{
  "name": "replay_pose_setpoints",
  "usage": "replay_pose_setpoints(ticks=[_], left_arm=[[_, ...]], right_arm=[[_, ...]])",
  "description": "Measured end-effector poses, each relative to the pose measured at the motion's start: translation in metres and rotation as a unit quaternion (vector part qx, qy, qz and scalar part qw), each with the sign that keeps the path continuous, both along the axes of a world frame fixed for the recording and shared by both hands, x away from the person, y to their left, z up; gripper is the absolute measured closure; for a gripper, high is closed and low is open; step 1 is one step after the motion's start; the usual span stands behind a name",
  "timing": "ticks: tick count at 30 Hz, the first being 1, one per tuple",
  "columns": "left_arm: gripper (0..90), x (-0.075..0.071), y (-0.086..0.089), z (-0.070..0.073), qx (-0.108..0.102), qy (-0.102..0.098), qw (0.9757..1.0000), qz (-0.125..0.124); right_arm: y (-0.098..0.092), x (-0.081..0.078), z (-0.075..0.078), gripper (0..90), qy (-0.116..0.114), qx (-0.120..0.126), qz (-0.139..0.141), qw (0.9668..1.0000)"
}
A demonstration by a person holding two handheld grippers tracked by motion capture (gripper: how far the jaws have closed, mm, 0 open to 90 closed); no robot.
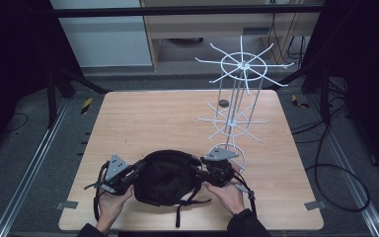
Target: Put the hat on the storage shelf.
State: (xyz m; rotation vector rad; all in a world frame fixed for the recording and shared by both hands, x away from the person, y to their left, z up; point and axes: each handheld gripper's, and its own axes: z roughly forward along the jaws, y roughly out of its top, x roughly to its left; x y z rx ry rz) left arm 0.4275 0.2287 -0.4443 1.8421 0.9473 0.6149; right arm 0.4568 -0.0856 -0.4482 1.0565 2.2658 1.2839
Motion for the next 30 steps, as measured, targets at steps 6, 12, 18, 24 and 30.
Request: replay_pose_setpoints(ticks=[6,12,18,24,30], left_arm=[[83.9,-0.003,-0.006,0.000,0.003,-0.004,0.9999,-0.011],[69.9,-0.002,-0.005,-0.009,-0.005,0.044,0.9990,-0.005],[66.0,-0.014,-0.008,-0.014,0.022,0.082,0.9964,-0.006],[81.7,-0.009,-0.012,-0.015,0.025,0.094,0.9948,0.032],[81.5,0.020,-0.016,-0.024,-0.009,0.080,0.9952,0.055]], right_arm=[[0.004,0.000,-0.007,79.5,0.015,-0.044,-0.004,0.9989],[0.004,-0.005,0.000,83.0,-0.002,-0.039,-0.036,0.9986],[0.003,-0.013,0.010,83.3,-0.046,-0.035,-0.059,0.9966],[0.008,-0.024,0.024,82.5,-0.080,-0.010,-0.021,0.9966],[0.014,-0.038,0.041,80.0,-0.106,0.028,0.036,0.9933]])
